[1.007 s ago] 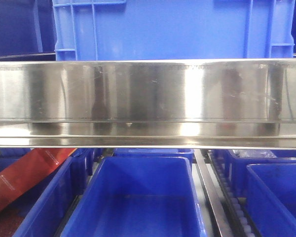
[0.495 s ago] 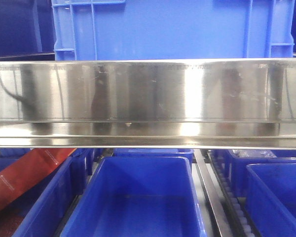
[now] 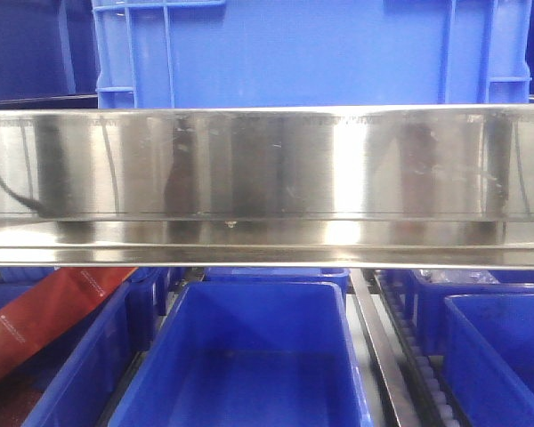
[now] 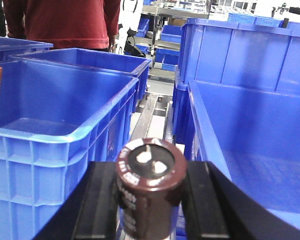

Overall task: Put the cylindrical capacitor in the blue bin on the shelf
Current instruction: 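Lower left gripper into a blue bin and release the orange cylinder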

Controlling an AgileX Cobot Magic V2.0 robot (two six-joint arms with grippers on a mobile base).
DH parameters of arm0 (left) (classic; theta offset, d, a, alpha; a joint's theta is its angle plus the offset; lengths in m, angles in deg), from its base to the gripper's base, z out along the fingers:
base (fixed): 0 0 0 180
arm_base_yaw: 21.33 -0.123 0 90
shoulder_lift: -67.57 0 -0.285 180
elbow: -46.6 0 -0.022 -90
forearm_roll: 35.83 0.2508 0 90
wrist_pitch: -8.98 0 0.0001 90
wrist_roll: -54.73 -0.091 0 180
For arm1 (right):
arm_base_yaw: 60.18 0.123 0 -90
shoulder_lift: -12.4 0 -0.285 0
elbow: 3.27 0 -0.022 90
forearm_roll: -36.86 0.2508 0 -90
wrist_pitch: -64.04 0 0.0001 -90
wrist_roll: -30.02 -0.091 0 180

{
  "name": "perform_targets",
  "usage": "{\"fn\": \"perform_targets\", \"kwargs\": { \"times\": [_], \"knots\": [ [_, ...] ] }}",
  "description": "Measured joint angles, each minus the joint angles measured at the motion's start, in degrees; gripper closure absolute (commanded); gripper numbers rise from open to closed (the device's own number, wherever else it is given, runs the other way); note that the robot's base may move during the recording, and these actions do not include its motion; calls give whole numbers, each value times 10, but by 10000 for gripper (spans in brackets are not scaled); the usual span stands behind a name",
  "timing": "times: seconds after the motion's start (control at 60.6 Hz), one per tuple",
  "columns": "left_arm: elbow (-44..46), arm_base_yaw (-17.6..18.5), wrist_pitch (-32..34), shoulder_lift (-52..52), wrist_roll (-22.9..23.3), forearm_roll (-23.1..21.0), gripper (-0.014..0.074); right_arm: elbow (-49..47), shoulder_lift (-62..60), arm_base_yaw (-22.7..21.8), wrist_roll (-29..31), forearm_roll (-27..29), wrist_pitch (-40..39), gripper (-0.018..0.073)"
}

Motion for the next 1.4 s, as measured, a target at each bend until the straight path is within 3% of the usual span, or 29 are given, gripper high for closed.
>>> {"fn": "perform_targets", "kwargs": {
  "times": [0.116,0.182,0.347,0.446,0.512,0.677,0.825,0.941,1.122,1.403],
  "knots": [
    [0,0,1,0,0,0,79,0,0,0,0,0,0,721],
    [0,0,1,0,0,0,-18,0,0,0,0,0,0,721],
    [0,0,-6,-11,0,-2,13,0,0,0,0,0,0,721],
    [0,0,-23,-34,0,-3,66,0,0,0,0,0,0,721],
    [0,0,-37,-56,0,-2,150,0,0,0,0,0,0,721],
    [1,-4,-89,-121,0,7,498,0,0,0,0,0,0,721],
    [1,-34,-145,-170,10,10,703,0,0,0,0,0,8,721],
    [-27,-63,-165,-217,14,11,707,0,0,0,0,0,13,721],
    [-147,-111,-164,-330,17,13,707,0,0,0,0,0,18,721],
    [-370,-154,-89,-562,19,13,707,-4,10,0,0,0,21,721]
  ]
}}
